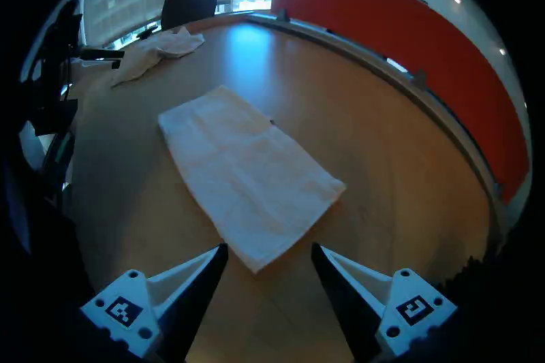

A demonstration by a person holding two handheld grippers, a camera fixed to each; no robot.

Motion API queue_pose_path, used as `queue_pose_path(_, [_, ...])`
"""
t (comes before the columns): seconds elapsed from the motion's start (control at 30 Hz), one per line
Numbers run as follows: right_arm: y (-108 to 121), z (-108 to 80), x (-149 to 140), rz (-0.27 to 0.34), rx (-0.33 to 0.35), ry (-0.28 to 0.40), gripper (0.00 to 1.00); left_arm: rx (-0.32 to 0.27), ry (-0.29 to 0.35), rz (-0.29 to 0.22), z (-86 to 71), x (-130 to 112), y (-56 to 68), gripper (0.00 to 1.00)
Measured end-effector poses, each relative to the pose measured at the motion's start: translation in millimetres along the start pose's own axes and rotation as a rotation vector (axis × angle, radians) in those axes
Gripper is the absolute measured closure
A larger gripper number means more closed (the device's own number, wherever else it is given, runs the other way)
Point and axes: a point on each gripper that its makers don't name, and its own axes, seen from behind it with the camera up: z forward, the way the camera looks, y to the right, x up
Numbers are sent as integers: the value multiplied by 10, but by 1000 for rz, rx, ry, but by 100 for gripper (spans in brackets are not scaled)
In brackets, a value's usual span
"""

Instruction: Fold towel

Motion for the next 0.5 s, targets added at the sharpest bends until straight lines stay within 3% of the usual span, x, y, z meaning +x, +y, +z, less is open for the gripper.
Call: queue_pose_path(0.5, [-80, 122, -84, -50, 41, -55, 5, 59, 90, -26, -150, 14, -270, 2])
